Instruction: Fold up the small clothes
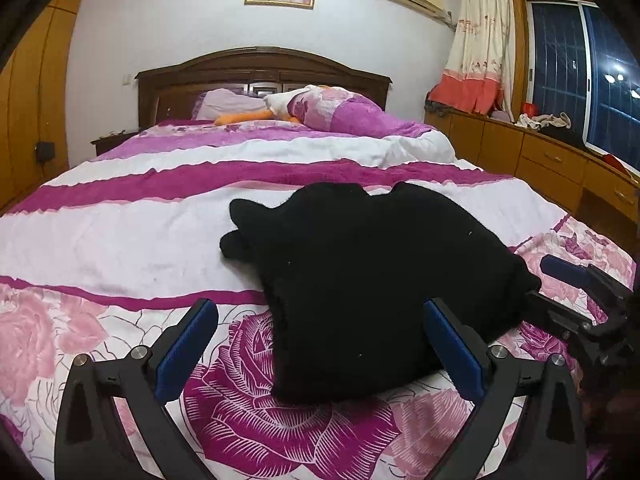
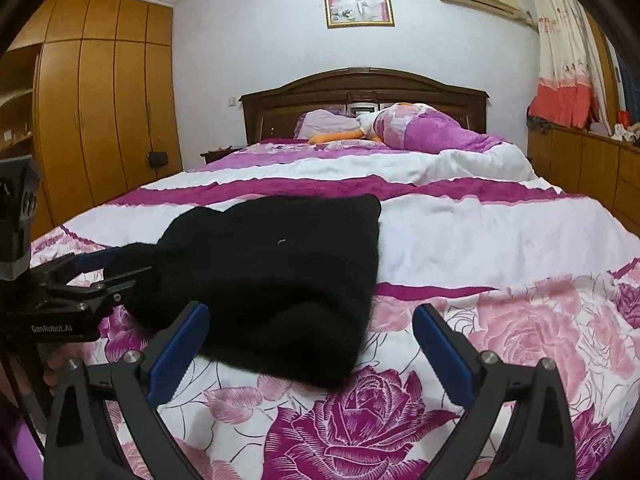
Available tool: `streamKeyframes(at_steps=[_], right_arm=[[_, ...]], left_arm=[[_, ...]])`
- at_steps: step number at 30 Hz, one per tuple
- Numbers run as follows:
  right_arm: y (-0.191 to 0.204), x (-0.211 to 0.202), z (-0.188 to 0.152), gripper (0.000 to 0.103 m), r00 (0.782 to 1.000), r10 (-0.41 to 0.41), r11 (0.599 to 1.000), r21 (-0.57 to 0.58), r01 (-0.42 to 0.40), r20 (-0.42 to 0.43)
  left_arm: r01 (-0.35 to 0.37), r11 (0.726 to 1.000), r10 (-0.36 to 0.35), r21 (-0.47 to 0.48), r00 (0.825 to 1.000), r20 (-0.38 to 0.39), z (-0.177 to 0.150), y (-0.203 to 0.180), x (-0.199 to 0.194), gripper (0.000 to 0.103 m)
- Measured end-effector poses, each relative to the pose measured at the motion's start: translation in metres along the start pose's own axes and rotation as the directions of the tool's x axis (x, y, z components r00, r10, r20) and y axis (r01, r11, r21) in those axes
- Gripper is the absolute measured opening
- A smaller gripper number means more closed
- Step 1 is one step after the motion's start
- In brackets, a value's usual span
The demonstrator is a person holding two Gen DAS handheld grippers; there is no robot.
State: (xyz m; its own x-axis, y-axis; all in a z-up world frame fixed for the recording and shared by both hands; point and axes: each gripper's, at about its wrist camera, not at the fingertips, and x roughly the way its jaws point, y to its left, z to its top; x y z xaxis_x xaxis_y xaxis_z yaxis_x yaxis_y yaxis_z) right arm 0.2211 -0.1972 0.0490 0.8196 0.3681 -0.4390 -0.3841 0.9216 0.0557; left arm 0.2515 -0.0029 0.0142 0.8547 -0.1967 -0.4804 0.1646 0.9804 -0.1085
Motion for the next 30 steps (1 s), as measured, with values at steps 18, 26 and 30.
streamKeyframes(at_steps=[18, 26, 30], right_arm=[[0.0013, -0.0003, -0.0007, 0.103, 1.000, -0.008, 1.000, -0.005, 0.008, -0.008], [0.0002, -0.0001, -0.0009, 0.103, 1.000, -0.008, 1.000, -0.007, 0.008, -0.012], [0.0000, -0.0002, -0.0008, 0.103, 1.000, -0.008, 1.000, -0.008, 0.008, -0.012]], left_arm=[[0.004, 1.000, -0.004, 0.002, 1.000, -0.010, -0.0011, -0.0007, -0.0007, 0.090], [0.005, 1.000, -0.005, 0.011, 1.000, -0.010, -0.0023, -0.0010, 0.0004, 0.090], [0.004, 1.000, -0.004, 0.011, 1.000, -0.009, -0.0023, -0.0011, 0.0001, 0.089]])
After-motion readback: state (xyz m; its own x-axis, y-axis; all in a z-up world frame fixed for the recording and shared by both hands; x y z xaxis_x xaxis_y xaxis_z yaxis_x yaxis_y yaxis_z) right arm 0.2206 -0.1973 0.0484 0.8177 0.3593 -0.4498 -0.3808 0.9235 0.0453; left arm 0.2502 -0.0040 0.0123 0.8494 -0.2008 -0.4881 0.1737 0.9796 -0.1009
